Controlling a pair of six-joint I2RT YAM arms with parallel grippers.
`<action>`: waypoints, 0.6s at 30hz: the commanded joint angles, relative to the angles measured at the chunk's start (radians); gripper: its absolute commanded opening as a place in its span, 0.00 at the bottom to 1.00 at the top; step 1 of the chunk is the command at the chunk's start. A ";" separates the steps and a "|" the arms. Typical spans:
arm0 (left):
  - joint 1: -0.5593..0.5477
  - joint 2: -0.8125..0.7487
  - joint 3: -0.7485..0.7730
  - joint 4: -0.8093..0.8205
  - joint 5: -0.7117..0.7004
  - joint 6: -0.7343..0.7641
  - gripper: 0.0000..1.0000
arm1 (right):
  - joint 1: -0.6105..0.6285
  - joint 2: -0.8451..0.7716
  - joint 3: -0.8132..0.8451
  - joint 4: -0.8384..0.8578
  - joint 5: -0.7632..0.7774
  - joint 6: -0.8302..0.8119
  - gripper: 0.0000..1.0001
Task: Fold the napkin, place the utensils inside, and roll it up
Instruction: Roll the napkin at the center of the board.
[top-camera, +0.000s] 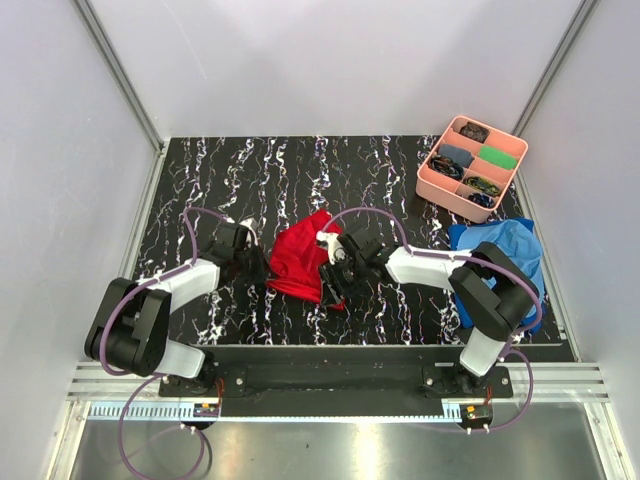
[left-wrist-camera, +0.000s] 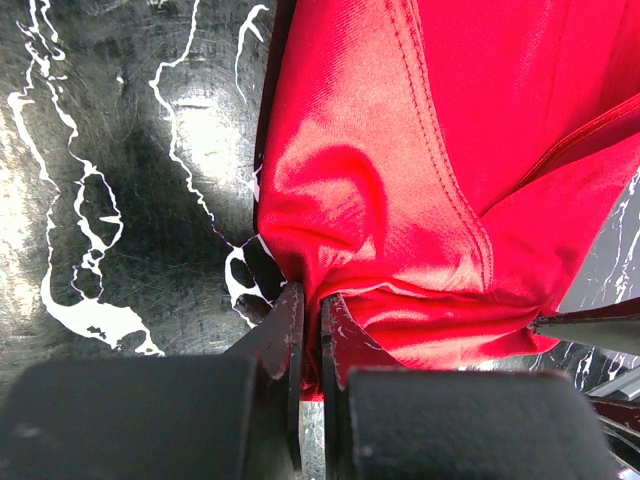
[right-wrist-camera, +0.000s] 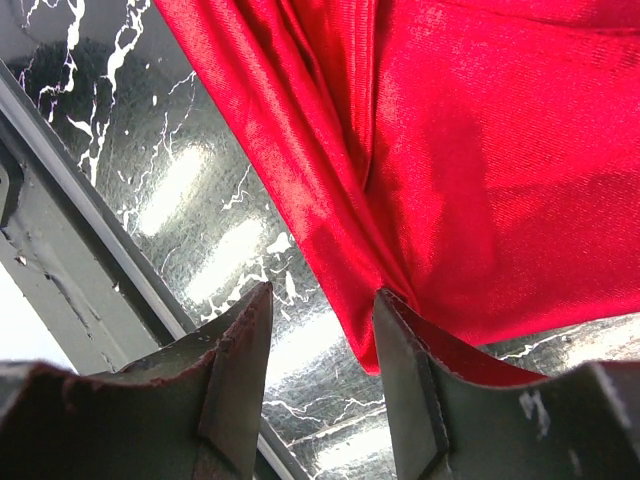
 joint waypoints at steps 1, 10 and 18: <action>0.005 -0.005 0.022 -0.047 -0.048 0.036 0.00 | -0.006 0.046 -0.022 -0.020 0.059 0.006 0.54; 0.005 0.024 0.038 -0.066 -0.035 0.033 0.00 | 0.086 -0.107 0.093 -0.094 0.198 -0.190 0.57; 0.005 0.056 0.050 -0.076 -0.001 0.033 0.00 | 0.271 -0.074 0.035 0.218 0.505 -0.431 0.65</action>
